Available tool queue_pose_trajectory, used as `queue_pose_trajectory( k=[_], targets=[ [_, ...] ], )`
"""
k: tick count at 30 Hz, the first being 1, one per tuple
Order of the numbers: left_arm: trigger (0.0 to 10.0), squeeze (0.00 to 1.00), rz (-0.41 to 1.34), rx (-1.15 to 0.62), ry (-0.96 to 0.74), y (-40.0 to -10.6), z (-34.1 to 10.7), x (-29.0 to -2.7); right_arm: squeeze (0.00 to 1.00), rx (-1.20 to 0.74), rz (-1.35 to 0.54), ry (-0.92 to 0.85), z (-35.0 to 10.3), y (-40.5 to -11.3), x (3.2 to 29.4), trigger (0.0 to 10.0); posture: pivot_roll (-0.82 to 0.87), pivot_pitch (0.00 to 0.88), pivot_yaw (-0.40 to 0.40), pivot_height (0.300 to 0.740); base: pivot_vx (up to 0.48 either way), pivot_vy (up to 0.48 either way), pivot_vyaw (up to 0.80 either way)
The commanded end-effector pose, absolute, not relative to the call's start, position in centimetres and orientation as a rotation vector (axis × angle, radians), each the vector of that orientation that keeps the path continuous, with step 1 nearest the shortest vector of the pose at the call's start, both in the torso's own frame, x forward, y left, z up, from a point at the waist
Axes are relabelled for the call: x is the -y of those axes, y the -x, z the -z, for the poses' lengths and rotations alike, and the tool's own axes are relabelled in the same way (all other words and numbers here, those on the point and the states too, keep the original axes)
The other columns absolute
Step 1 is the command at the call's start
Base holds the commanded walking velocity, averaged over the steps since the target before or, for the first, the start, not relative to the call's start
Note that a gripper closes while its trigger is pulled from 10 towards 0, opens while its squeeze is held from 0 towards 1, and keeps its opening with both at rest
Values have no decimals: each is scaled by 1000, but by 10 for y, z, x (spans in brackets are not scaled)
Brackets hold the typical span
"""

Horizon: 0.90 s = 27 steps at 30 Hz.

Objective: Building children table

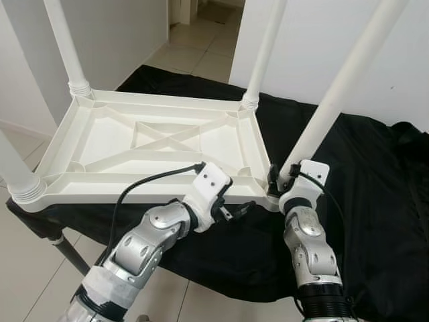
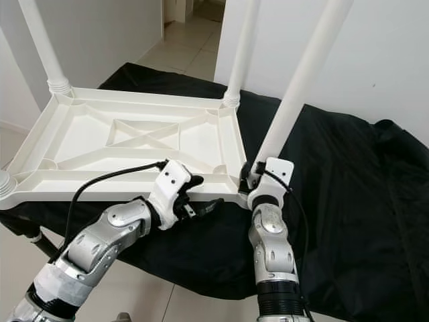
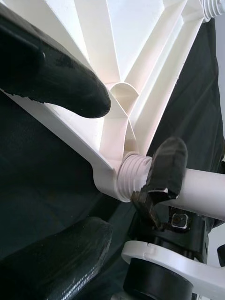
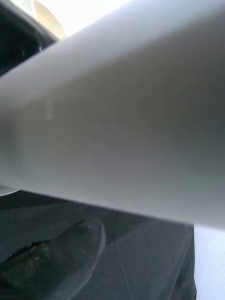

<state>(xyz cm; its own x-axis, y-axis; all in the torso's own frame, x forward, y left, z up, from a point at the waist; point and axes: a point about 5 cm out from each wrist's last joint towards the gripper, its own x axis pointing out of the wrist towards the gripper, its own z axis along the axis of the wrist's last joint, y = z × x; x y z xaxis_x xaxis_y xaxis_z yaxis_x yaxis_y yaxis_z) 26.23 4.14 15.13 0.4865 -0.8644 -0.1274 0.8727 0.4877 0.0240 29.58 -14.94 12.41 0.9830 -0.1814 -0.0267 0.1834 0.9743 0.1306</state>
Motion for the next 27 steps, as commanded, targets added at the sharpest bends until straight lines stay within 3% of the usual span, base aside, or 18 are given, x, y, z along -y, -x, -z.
queue_pose_trajectory(
  k=[1, 10, 11, 12, 13, 27],
  targets=[
    [10000, 0, 1097, -86, -94, -259, -153, -38, 1000, -10, 155, -127, -121, -293, 150, 10000, 22, 0, -127, 740, 0, 0, 0],
    [10000, 0, 1090, -75, -97, -257, -151, -37, 1000, 51, 2, -105, -128, -294, 149, 10000, 21, 0, -127, 740, 0, 0, 0],
    [10000, 0, 1089, -70, -101, -257, -151, -37, 118, 59, -22, -106, -129, -293, 149, 10000, 21, 0, -128, 740, 0, 0, 0],
    [10000, 0, 1089, -70, -101, -257, -151, -37, 118, 59, -22, -106, -129, -293, 149, 10000, 21, 0, -128, 740, 0, 0, 0],
    [10000, 0, 1087, -61, -107, -257, -152, -38, 0, 67, -43, -103, -129, -293, 150, 10000, 22, 0, -128, 740, 0, 0, 0],
    [10000, 0, 961, 5, -145, -270, -152, -44, 0, 71, -26, -90, -121, -294, 163, 10000, 19, 0, -127, 740, 0, 0, 0]
  ],
)
